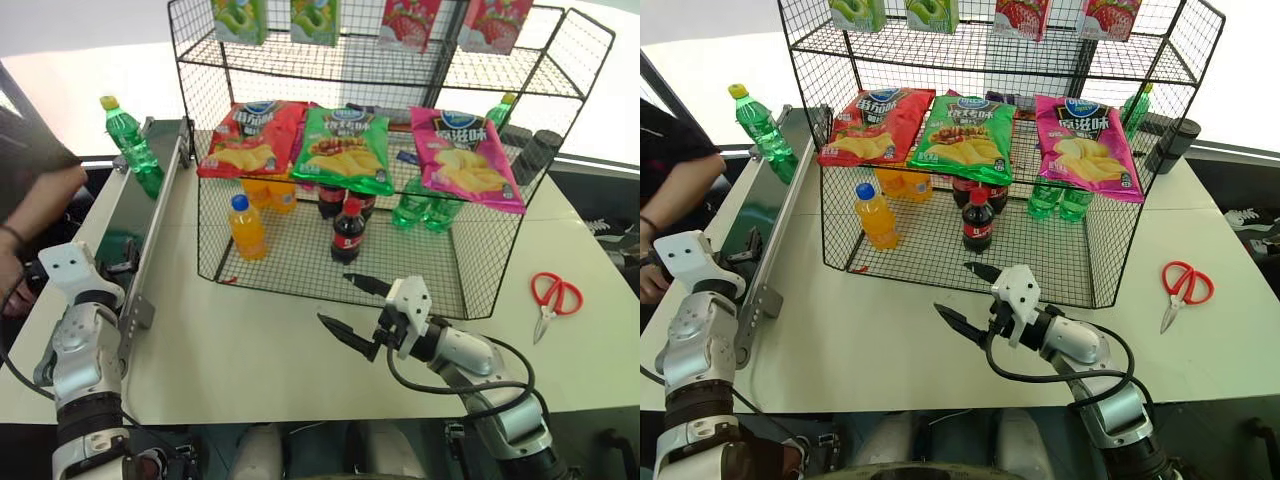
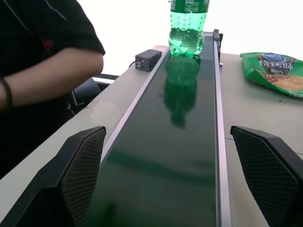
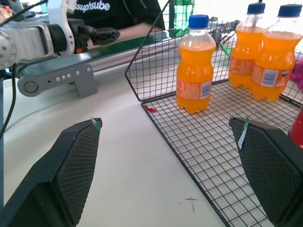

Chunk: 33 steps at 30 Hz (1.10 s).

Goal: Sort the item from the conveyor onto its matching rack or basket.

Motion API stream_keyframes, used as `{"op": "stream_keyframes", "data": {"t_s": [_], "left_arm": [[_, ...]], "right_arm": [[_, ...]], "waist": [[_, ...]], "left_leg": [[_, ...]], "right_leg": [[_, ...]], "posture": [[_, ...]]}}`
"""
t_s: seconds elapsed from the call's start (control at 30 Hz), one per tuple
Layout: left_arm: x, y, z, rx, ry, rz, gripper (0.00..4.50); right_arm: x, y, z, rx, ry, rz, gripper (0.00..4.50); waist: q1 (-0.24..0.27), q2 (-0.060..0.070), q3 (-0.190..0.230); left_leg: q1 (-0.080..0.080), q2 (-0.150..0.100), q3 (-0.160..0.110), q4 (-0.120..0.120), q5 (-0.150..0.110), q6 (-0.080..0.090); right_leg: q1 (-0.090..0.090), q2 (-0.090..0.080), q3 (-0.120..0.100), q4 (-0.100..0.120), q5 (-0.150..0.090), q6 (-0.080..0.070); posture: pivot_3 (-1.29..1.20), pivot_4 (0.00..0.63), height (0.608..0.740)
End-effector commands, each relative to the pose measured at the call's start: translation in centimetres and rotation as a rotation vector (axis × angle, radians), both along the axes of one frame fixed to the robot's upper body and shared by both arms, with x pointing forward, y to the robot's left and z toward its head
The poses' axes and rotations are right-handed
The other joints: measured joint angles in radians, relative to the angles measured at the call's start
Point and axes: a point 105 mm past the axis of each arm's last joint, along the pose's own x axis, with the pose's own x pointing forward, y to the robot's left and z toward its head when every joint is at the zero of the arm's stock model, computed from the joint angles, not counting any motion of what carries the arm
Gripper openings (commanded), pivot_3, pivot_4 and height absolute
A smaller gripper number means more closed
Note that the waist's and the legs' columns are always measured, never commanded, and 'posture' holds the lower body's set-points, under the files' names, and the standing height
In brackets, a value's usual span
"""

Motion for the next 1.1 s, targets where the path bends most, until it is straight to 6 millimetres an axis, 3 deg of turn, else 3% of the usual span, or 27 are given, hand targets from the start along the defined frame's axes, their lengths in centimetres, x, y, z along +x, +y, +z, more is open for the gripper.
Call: {"op": "stream_keyframes", "data": {"t_s": [0.03,0.63,1.1], "left_arm": [[0.2,0.0,1.5,0.018,-0.059,0.002,4.50],[0.2,0.6,1.9,0.036,-0.075,0.023,4.50],[0.0,1.6,2.7,0.059,-0.091,0.053,4.50]], "right_arm": [[-0.8,0.7,2.4,0.101,-0.051,0.069,4.48],[-1.6,2.2,2.9,0.080,-0.099,0.234,4.48],[-1.4,2.5,3.5,0.082,-0.107,0.258,4.48]], "waist": [[0.000,0.000,0.000],[0.000,0.000,0.000],[-0.005,0.000,0.000]], "left_leg": [[0.000,0.000,0.000,0.000,0.000,0.000],[0.000,-0.001,0.000,-0.001,0.000,0.000],[-0.001,-0.001,0.000,-0.002,0.000,-0.001]], "right_leg": [[0.000,0.000,0.000,0.000,0.000,0.000],[-0.001,-0.003,0.000,0.000,0.000,0.000],[-0.002,-0.004,0.000,-0.001,0.000,0.000]], "posture": [[0.00,0.150,0.740],[0.00,0.150,0.740],[0.00,0.150,0.740]]}}
